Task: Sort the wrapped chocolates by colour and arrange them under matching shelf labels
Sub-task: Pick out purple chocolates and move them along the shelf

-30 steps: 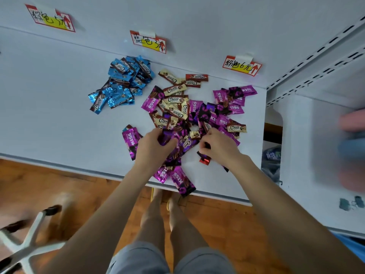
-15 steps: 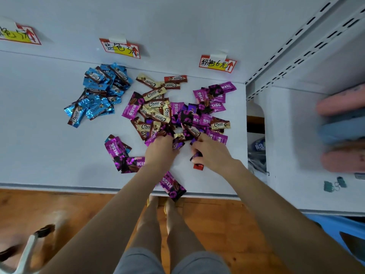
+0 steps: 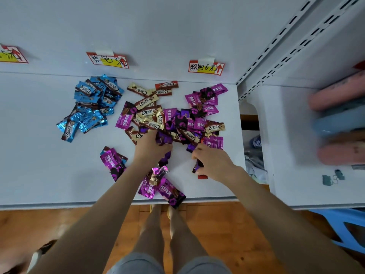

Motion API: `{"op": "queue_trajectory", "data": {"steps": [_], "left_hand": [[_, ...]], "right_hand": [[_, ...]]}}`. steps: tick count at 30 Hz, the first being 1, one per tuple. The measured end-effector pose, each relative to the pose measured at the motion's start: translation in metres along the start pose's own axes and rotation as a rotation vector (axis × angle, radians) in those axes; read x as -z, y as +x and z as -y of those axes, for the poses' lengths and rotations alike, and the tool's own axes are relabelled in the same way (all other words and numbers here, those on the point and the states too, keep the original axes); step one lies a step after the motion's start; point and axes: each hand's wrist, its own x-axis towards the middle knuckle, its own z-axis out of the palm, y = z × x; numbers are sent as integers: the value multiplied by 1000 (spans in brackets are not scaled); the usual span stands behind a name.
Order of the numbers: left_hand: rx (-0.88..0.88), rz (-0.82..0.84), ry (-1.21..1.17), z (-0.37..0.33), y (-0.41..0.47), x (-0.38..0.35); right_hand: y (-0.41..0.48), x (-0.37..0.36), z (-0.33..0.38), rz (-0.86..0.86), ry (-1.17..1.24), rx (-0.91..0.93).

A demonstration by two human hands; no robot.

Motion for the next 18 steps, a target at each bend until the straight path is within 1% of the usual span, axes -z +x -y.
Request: {"op": "queue_trajectory", "data": {"steps": [4,7,9,11,14,18], "left_hand": [[30,-21,-148,-3,5,12],[40,-13,-211,-6,8,16],[42,-4,-204,-8,10,18],[42,2,-213,-7,10,20],[38,3,-211,-3,11,24],[14,1,-191,1,15,27]], "right_hand": [[0,-4,-2,-14,3,-40],[-1,-8,-2,-109,115,-96],[2,-8,0,-201,206,-183],[12,-7,4,-277,282,-308],[30,-4,16,-322,379,-464],[41,-6,25,-380,487,-543]]}}
